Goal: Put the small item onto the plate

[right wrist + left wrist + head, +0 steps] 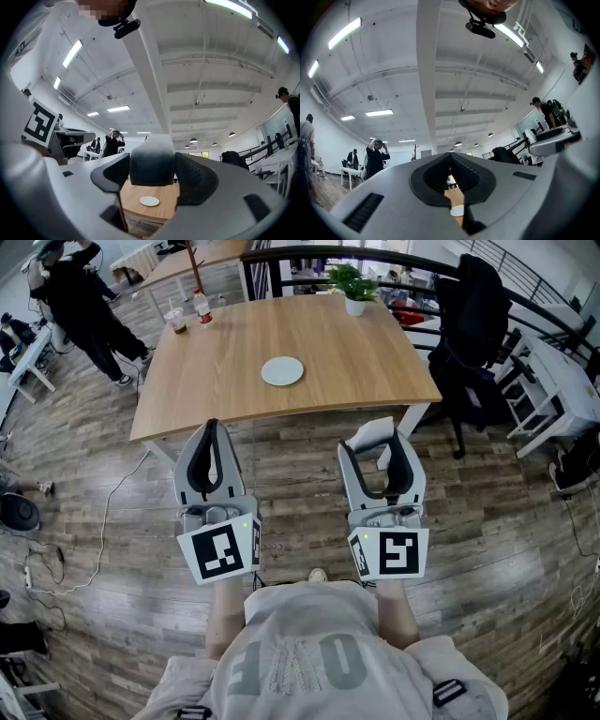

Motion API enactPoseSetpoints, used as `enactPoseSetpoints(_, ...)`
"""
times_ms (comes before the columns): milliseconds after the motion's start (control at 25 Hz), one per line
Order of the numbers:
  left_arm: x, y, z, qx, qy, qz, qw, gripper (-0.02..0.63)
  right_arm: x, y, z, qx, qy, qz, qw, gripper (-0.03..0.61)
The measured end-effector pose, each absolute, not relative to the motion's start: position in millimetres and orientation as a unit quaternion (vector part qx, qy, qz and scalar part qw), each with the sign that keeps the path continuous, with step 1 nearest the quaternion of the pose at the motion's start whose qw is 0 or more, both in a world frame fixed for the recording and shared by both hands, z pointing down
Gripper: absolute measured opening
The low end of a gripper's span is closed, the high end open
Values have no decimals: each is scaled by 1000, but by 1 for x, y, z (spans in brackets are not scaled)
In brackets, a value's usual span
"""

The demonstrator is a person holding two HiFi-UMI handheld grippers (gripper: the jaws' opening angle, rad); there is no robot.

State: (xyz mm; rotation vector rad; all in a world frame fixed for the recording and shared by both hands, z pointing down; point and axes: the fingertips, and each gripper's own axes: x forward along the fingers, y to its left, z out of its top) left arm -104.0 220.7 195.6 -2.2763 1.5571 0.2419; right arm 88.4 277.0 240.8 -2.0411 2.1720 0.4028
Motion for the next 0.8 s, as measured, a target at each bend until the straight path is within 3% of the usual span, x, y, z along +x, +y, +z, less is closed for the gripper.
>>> enactPoseSetpoints(800, -113, 203, 232, -788, 594, 41, 155, 9, 97, 247, 269, -649, 751, 79, 91, 307)
